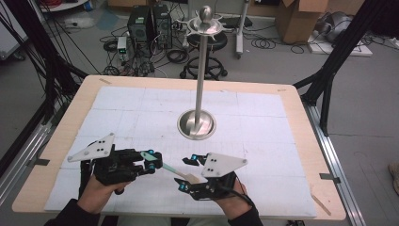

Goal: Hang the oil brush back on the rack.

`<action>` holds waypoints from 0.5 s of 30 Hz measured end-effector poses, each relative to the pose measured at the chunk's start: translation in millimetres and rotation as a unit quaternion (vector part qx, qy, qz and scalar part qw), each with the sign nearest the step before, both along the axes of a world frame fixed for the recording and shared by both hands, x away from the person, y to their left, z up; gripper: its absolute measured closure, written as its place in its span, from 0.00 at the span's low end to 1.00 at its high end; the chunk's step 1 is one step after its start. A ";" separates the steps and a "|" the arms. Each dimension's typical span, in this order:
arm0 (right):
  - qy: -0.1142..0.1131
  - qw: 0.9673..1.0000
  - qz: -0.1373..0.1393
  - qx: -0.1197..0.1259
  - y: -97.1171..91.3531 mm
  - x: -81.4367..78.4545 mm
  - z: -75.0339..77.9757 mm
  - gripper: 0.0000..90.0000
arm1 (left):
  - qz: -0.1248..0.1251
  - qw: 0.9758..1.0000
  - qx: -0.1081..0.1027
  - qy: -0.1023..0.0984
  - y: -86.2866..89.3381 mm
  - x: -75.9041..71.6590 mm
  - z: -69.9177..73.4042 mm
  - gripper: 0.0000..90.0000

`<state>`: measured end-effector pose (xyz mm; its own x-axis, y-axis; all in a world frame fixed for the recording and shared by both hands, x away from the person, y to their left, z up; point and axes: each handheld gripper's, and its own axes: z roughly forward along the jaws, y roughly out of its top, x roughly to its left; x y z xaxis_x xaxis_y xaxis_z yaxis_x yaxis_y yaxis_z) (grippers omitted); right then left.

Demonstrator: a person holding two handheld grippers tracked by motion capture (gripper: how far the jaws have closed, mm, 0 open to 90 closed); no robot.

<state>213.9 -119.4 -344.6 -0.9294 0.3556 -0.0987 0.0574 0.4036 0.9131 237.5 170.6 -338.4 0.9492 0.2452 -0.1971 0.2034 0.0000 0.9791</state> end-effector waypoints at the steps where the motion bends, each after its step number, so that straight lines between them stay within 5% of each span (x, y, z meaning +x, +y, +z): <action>1: -0.012 1.000 -0.005 -0.009 3.1 -1.0 0.3 0.47 | 0.004 1.000 0.007 0.000 -0.8 -0.4 1.5 0.85; 3: -0.023 0.999 -0.014 -0.025 8.4 -2.2 0.3 0.48 | 0.015 1.000 0.020 0.000 -2.7 -0.8 5.8 0.85; 15: -0.029 0.999 -0.026 -0.026 15.7 -0.5 -1.6 0.66 | 0.033 0.998 0.047 0.012 -11.4 -1.8 17.0 0.85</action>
<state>213.4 -103.7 -346.2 -0.9024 0.3955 -0.1709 0.0276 0.4489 0.8932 235.7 159.2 -321.5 0.9252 0.3265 -0.1933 0.2302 -0.0782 0.9700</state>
